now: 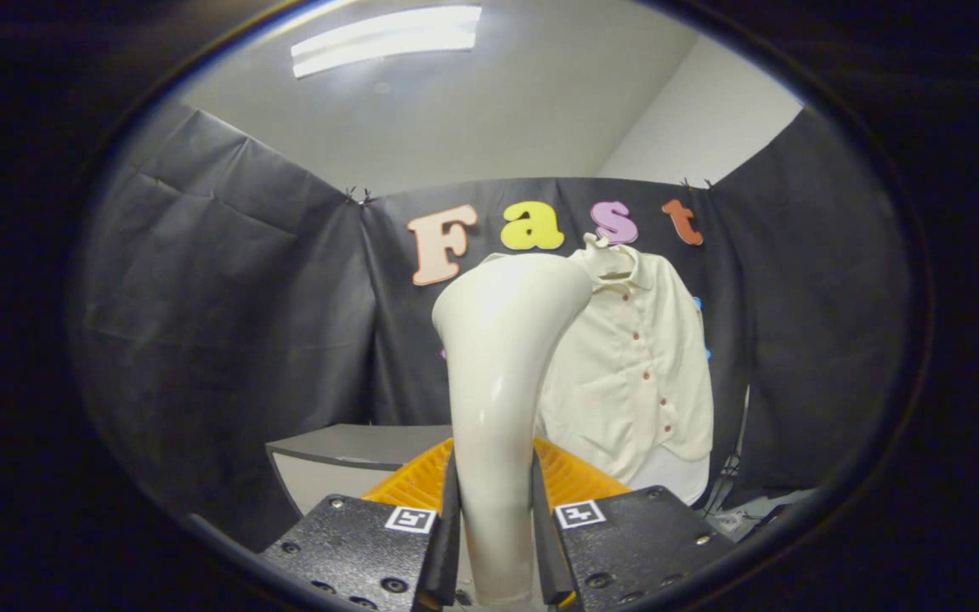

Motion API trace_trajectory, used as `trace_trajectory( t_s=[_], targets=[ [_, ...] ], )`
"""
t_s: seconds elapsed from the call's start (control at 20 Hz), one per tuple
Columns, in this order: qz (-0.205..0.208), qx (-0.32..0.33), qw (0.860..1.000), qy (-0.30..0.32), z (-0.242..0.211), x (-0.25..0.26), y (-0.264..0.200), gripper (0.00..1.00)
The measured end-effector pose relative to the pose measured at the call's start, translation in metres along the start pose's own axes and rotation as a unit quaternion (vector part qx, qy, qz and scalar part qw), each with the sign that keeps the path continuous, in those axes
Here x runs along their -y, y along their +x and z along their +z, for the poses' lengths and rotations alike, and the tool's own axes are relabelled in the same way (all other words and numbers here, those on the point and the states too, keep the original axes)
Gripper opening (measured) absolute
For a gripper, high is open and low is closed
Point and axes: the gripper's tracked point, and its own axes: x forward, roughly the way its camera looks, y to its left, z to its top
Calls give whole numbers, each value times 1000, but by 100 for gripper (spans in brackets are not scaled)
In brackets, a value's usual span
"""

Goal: Iron the clothes twice with a garment steamer, once on the left side and once on the right side.

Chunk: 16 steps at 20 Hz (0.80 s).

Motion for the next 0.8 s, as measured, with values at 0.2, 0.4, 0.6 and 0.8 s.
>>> trace_trajectory(
  t_s=[0.2, 0.4, 0.6, 0.8],
  targets=[
    [-4, 10, 1000, -21, -7, -5, -34, 37],
    [-22, 4, 999, -33, -20, 3, -54, 37],
    [-24, -5, 999, -45, -26, 11, -74, 37],
    [-26, -3, 999, -42, -26, 20, -88, 37]
  ],
)
